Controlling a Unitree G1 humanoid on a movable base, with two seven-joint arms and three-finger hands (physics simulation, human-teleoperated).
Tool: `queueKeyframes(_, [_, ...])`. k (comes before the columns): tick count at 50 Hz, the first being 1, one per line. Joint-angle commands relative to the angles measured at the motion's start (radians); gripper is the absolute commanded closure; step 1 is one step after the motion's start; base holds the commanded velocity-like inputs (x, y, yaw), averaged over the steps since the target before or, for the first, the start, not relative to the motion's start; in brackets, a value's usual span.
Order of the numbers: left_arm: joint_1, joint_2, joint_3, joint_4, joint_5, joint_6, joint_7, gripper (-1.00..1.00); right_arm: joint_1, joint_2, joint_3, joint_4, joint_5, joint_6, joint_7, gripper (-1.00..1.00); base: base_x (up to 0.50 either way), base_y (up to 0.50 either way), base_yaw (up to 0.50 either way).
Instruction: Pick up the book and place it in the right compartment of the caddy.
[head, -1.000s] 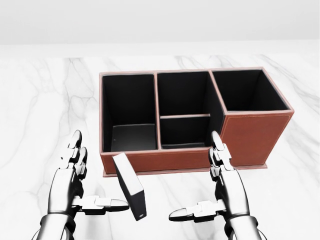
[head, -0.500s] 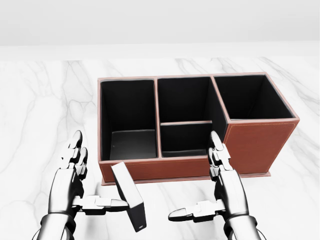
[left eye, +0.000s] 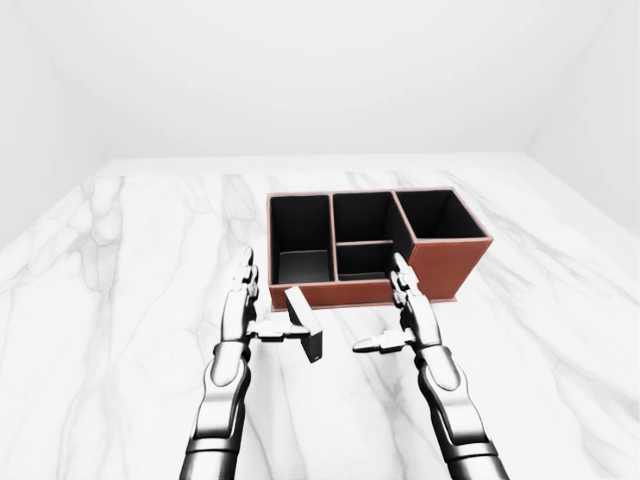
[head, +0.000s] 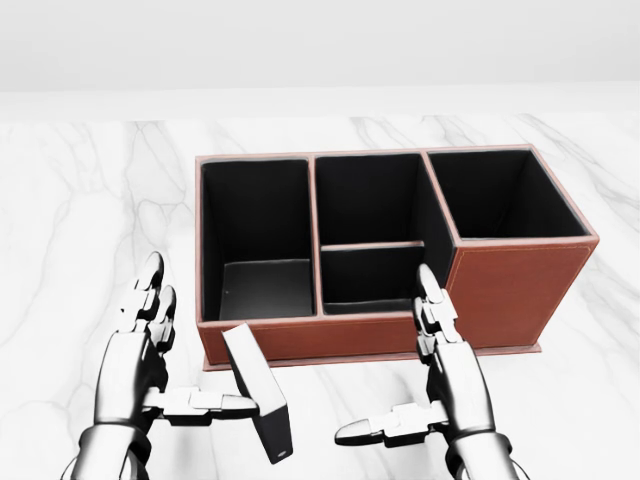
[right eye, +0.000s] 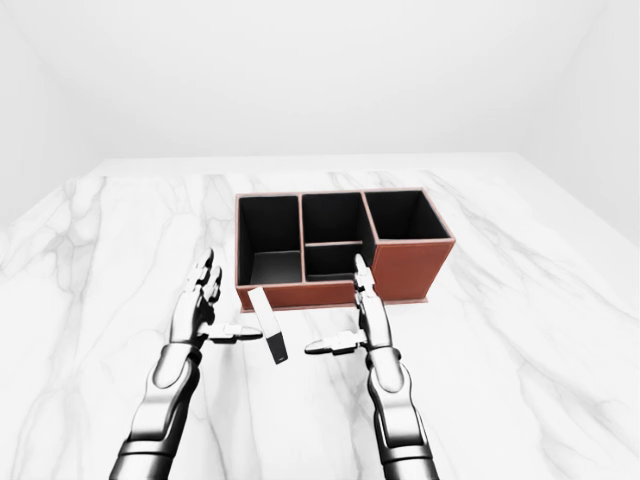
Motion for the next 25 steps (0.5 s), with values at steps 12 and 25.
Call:
queueKeyframes(12, [-0.015,0.001,-0.002,0.053,0.023,-0.003,0.002,-1.0,-0.019,0.005,0.003,0.08,-0.004,-0.008,-0.011,-1.0,0.0,0.0,0.0])
queueKeyframes(25, [-0.018,0.0,-0.003,0.063,0.026,-0.003,-0.002,-1.0,-0.085,0.016,0.02,0.331,-0.046,-0.008,-0.031,-1.0,0.0,0.0,0.0])
